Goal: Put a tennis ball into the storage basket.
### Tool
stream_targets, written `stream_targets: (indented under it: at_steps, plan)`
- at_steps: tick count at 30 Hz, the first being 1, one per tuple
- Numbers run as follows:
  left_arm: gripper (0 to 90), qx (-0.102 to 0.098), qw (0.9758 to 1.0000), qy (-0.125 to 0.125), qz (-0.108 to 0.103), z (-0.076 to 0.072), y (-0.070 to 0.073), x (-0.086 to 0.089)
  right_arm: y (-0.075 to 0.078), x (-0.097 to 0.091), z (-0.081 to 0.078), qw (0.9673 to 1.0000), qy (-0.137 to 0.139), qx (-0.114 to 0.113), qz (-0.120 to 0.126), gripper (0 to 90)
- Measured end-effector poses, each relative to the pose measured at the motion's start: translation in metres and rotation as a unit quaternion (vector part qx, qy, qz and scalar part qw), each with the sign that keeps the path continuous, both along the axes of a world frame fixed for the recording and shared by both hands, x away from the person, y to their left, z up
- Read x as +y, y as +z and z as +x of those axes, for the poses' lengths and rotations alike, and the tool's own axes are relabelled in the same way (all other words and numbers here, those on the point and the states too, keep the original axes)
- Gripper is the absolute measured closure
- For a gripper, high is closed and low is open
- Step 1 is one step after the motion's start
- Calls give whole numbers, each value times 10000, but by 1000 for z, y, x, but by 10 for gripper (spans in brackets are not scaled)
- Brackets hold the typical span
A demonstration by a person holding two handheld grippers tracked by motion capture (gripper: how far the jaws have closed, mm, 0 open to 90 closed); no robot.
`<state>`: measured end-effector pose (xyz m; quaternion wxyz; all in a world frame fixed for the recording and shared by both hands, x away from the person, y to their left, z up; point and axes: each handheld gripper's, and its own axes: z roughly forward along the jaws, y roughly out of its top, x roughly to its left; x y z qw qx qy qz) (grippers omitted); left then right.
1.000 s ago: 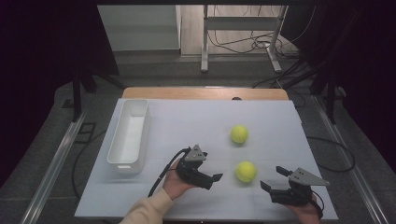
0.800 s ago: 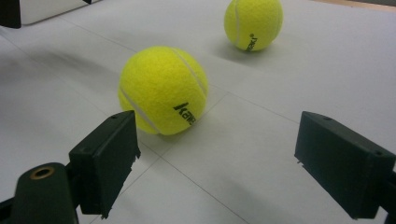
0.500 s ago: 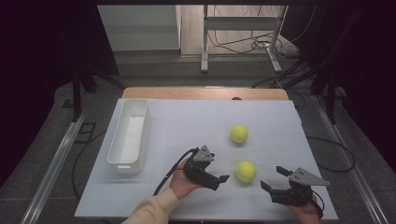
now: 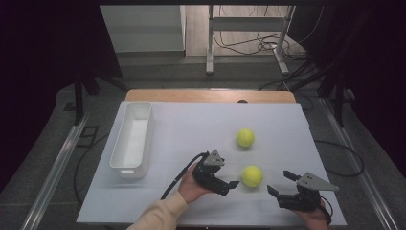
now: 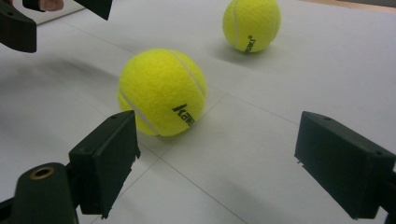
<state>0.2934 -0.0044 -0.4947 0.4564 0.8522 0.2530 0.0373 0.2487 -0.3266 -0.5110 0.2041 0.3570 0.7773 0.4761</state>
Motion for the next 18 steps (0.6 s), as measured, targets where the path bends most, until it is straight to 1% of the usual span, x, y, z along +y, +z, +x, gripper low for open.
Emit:
stream_targets:
  at_steps: [5, 8, 11, 13, 15, 17, 18]
  plan:
    - [68, 18, 10000, -42, 10, 1, -3, -9, 0, 0, 0, 10000, -6, 3, 5, 136]
    - [68, 22, 9999, -108, 40, 3, -4, -13, 0, 0, 0, 10000, -14, 1, 4, 136]
    - [68, 42, 9999, -133, 15, 4, -4, -18, 0, -1, 0, 10000, -25, 5, -1, 136]
    - [67, 21, 9998, -166, 58, 5, -4, -20, 0, -1, 0, 10000, -23, 3, 14, 136]
    - [67, 54, 9998, -171, 15, 6, -4, -23, 0, -1, 0, 10000, -25, -2, 20, 136]
    - [67, 63, 9998, -196, 17, 7, -4, -24, 0, -1, 0, 10000, -30, 0, 18, 136]
    - [68, 99, 9997, -204, -16, 8, -4, -26, 0, -1, 0, 10000, -35, 1, 15, 136]
